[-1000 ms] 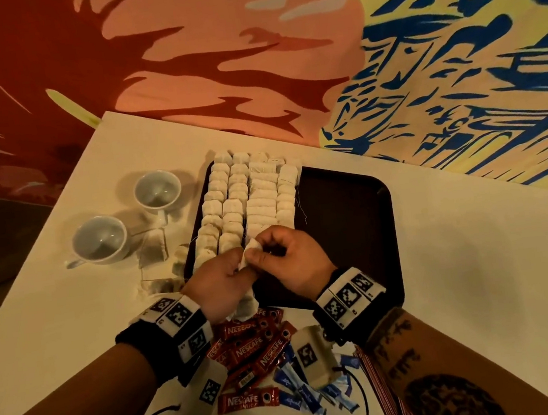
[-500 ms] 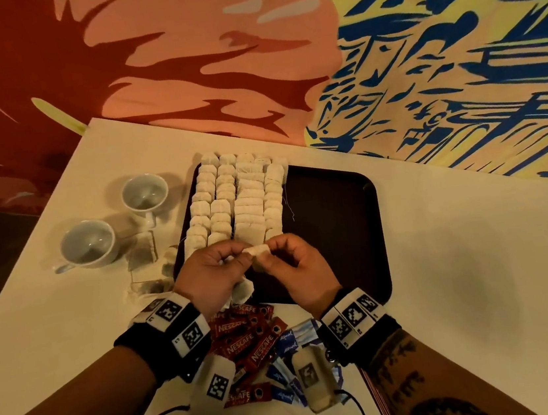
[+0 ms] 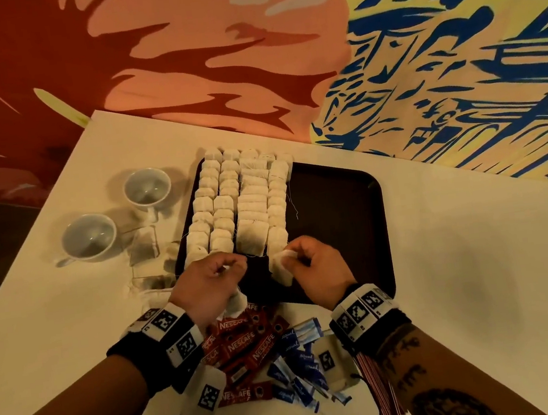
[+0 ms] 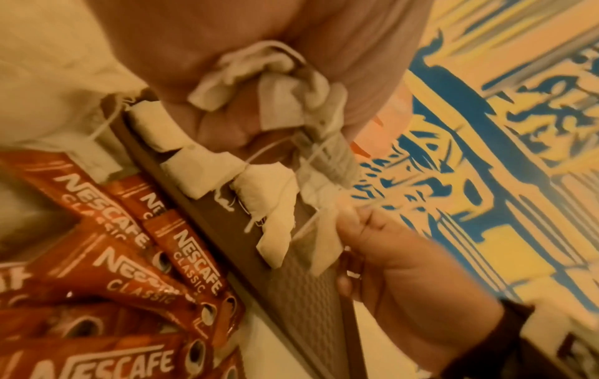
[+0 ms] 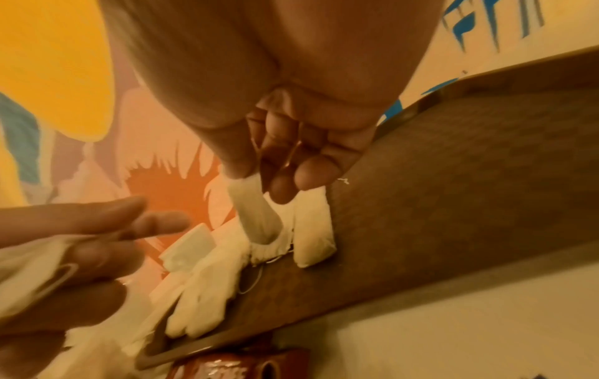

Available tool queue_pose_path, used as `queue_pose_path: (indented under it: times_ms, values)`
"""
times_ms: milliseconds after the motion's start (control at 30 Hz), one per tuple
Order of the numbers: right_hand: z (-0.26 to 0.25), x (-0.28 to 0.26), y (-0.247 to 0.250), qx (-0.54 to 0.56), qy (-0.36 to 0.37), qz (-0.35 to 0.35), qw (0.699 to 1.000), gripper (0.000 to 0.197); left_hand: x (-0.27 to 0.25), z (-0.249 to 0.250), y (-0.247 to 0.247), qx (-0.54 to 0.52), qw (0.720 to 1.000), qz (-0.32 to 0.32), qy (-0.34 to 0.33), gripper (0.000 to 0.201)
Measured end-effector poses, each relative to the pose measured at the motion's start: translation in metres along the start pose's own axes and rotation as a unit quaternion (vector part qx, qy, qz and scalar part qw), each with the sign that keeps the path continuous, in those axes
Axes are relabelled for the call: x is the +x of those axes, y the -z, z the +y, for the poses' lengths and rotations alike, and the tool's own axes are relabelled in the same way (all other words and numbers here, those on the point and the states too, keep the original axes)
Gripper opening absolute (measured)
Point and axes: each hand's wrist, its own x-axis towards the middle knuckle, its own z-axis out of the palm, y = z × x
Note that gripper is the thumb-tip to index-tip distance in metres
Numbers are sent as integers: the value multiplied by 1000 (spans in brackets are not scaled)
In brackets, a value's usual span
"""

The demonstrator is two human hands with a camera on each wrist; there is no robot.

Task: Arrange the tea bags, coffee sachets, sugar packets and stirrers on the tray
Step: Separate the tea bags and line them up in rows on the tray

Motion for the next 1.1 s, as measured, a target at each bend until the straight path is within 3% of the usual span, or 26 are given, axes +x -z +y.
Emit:
queue_pose_path:
  times_ms: [67, 133, 267, 467, 667, 800, 867, 1100]
  values:
    - [5, 7, 3, -59, -26, -6, 998, 3, 2, -2, 5, -36, 998, 35, 27, 15]
    - [8, 13, 1, -120, -40, -64, 990, 7, 3, -4, 7, -70, 995, 54, 46, 18]
    - [11, 21, -10, -175, -52, -136, 974, 19, 4, -9, 8, -87, 993, 54, 60, 18]
    - [6, 36, -13, -153, -67, -48, 985, 14, 9, -13, 8, -98, 991, 63, 62, 17]
    - [11, 42, -17, -146, -96, -17, 985, 2, 16, -16, 10, -103, 991, 52, 69, 19]
    - [14, 41, -16, -106, -131, 19, 986, 26, 19, -16, 11, -98, 992, 47, 69, 20]
    - [14, 41, -14, -99, -153, 19, 983, 34, 20, -15, 11, -94, 992, 45, 69, 20]
    - [11, 44, -19, -97, -162, -3, 982, 18, 17, -9, 9, -96, 992, 52, 66, 18]
